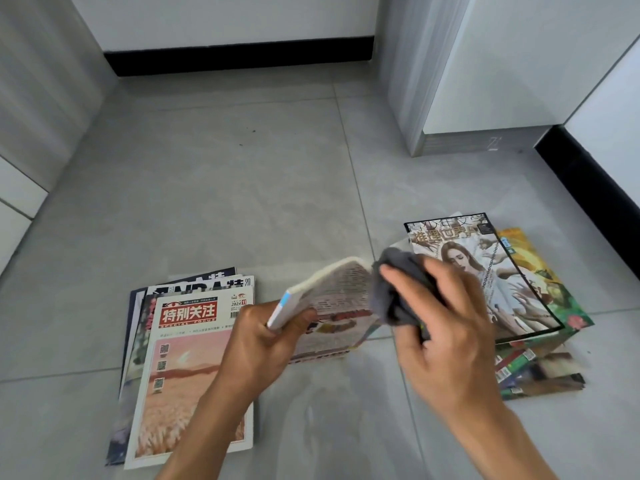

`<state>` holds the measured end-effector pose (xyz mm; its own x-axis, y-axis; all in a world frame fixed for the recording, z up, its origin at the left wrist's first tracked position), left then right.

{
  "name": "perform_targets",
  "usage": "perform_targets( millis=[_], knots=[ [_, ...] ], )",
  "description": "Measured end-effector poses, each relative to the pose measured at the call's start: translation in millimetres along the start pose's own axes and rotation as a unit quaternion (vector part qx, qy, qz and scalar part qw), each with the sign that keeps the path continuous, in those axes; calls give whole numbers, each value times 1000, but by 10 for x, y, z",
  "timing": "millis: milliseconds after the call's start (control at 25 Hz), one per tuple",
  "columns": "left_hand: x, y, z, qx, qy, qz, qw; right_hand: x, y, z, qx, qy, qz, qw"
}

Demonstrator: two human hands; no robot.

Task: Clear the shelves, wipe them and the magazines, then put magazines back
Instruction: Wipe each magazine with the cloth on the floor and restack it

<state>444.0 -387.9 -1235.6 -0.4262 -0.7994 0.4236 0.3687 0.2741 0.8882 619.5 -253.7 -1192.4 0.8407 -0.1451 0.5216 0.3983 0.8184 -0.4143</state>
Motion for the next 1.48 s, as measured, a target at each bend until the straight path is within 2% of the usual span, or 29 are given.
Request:
perform_targets(
  millis=[80, 120, 160, 200, 240, 280, 320, 360, 400, 480, 560, 600, 640, 720, 760, 800, 840, 880, 920, 1000, 1080, 1200, 1240, 1280, 1360, 1440, 1480],
  knots=[
    [65, -13, 62, 30, 27, -6, 999, -16, 31, -49, 18, -15, 13, 1000],
    [101, 21, 99, 25, 38, -17, 999, -39, 155, -71, -12, -19, 0, 1000],
    [124, 106, 133, 8, 52, -49, 997, -67, 347, -149, -95, -21, -6, 995],
    [133, 200, 162, -20, 51, -88, 995, -82, 573, -227, -242, -28, 24, 970],
    [122, 242, 179, -86, 33, -110, 990, -74, 747, -282, -450, -23, 106, 886],
    [56, 221, 183, -166, 9, -94, 982, -80, 840, -346, -626, -35, 226, 745],
    [-40, 145, 169, -242, -25, -56, 968, -96, 849, -417, -719, -65, 331, 607],
    [-139, 2, 125, -294, -66, -8, 954, -78, 796, -493, -759, -66, 386, 520],
    [-254, -159, 45, -311, -105, 52, 943, -60, 750, -550, -768, -58, 403, 495],
    [-434, -464, -182, -276, -196, 158, 928, -99, 736, -700, -769, -43, 380, 512],
    [-507, -757, -456, -192, -254, 203, 926, -122, 697, -851, -783, -68, 336, 519],
    [-487, -878, -553, -144, -268, 198, 932, -103, 726, -915, -772, -85, 312, 548],
    [-451, -999, -643, -102, -280, 191, 935, -87, 769, -1001, -737, -75, 280, 610],
    [-360, -1139, -799, -64, -257, 173, 949, -90, 796, -1074, -608, -70, 176, 771],
    [-339, -1166, -849, -34, -209, 146, 966, -100, 711, -1069, -520, -89, 157, 835],
    [-328, -1153, -877, 27, -127, 104, 986, -139, 626, -1080, -416, -135, 132, 890],
    [-349, -1148, -894, 116, -39, 60, 991, -227, 580, -1161, -302, -188, 82, 931],
    [-391, -1095, -869, 206, 22, 23, 978, -345, 551, -1275, -197, -258, 26, 946],
    [-457, -1083, -846, 262, 48, 0, 964, -466, 533, -1463, -132, -311, -25, 941],
    [-542, -1100, -781, 240, 20, 67, 968, -650, 366, -1809, -109, -362, -68, 923],
    [-557, -1149, -719, 177, -11, 165, 970, -696, 129, -1934, -41, -390, -19, 920],
    [-527, -1146, -707, 161, -29, 168, 972, -842, 329, -1830, 99, -384, -3, 918],
    [-522, -1134, -721, 162, -32, 169, 972, -945, 486, -1685, 81, -370, -24, 925],
    [-525, -1109, -740, 169, -35, 171, 970, -1084, 631, -1523, 32, -342, -57, 938],
    [-541, -1128, -771, 178, -22, 171, 969, -1379, 662, -1287, -76, -312, -121, 939],
    [-555, -1141, -782, 172, -9, 172, 970, -1700, 373, -1273, -76, -307, -109, 942],
    [-556, -1160, -784, 157, 7, 162, 974, -1822, 197, -1334, -37, -321, -72, 944]
  ],
)
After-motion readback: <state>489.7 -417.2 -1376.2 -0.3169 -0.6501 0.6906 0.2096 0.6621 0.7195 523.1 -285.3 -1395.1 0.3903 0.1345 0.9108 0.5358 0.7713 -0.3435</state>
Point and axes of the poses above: each hand's wrist, its own z-axis towards the middle knuckle, its own x-axis out of the back of the hand, y = z × x, the point moved 1 cm from there along z, towards the middle knuckle, and after that the axes turned 15 degrees about y, right-handed, at the moved point
